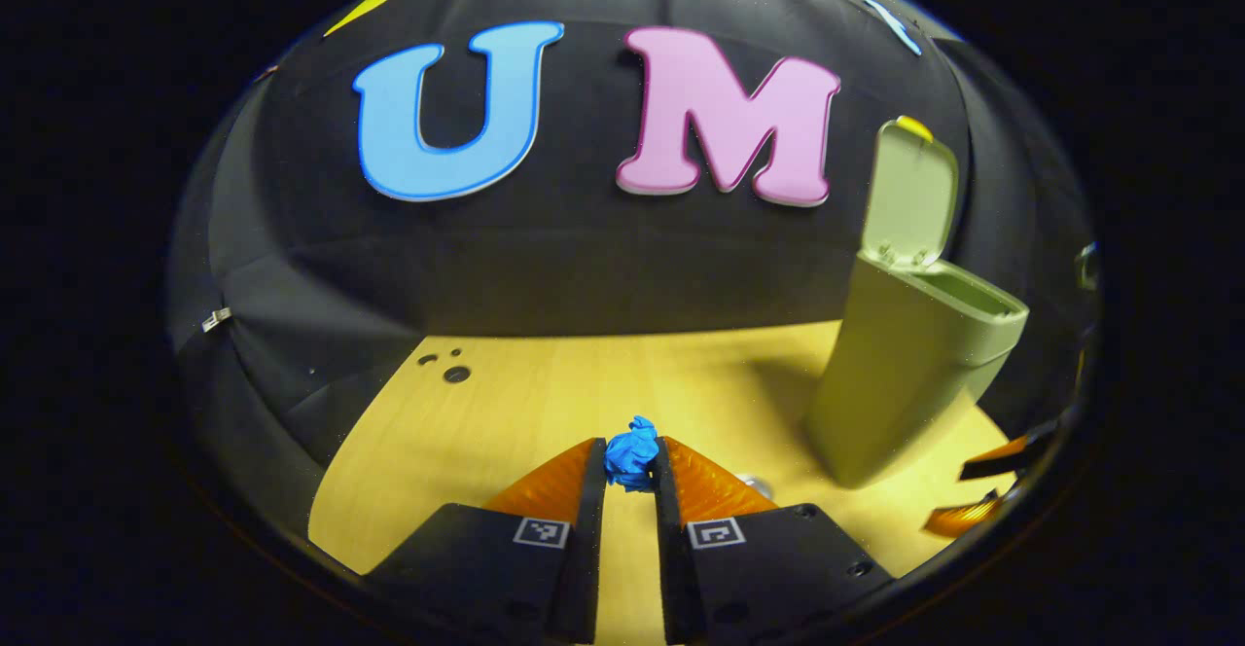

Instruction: Press the lid of the desktop garbage bin to open it, pick up the crumpled paper on the desktop and throw it into the bin, then pick up the pop can on the desktop and drop it into the bin, and finally close the garbage bin lid.

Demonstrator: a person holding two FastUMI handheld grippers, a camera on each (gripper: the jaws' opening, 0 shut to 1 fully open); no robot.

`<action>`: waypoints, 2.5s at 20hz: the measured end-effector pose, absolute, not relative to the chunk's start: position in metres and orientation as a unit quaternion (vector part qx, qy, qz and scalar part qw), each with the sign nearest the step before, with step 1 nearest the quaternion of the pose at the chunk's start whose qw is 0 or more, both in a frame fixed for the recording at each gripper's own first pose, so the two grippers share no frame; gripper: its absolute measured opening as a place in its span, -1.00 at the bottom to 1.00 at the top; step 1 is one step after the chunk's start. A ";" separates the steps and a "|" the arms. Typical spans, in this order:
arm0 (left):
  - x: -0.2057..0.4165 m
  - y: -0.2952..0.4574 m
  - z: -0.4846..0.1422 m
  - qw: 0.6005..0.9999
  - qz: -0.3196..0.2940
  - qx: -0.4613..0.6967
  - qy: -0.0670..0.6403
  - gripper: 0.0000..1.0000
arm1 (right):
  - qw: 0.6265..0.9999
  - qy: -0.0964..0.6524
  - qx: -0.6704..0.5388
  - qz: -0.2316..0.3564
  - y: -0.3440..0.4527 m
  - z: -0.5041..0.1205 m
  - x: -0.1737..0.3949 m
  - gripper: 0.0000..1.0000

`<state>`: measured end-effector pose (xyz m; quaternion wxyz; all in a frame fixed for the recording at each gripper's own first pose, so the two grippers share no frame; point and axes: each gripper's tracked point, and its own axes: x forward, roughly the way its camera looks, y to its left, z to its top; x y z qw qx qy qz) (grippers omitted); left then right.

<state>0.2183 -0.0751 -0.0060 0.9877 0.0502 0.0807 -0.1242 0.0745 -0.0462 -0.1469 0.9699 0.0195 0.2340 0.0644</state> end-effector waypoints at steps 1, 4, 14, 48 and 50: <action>0.215 -0.088 0.008 0.987 -0.136 0.053 0.068 -0.41 | 0.970 0.232 0.024 0.067 -0.047 -0.146 0.075 0.98; 0.202 -0.138 0.041 0.981 -0.181 0.047 0.040 -0.41 | 0.974 0.218 0.033 0.060 -0.056 -0.138 0.078 0.99; 0.188 -0.281 0.076 0.947 -0.320 0.030 0.013 -0.41 | 0.972 0.221 0.085 0.003 -0.110 -0.145 0.074 0.98; 0.161 -0.067 0.014 0.996 -0.074 -0.005 0.042 0.92 | 0.959 0.256 -0.010 0.120 -0.038 -0.177 0.073 0.99; 0.147 -0.034 -0.004 0.997 -0.040 -0.014 0.058 0.92 | 0.958 0.252 -0.013 0.138 -0.019 -0.176 0.082 0.99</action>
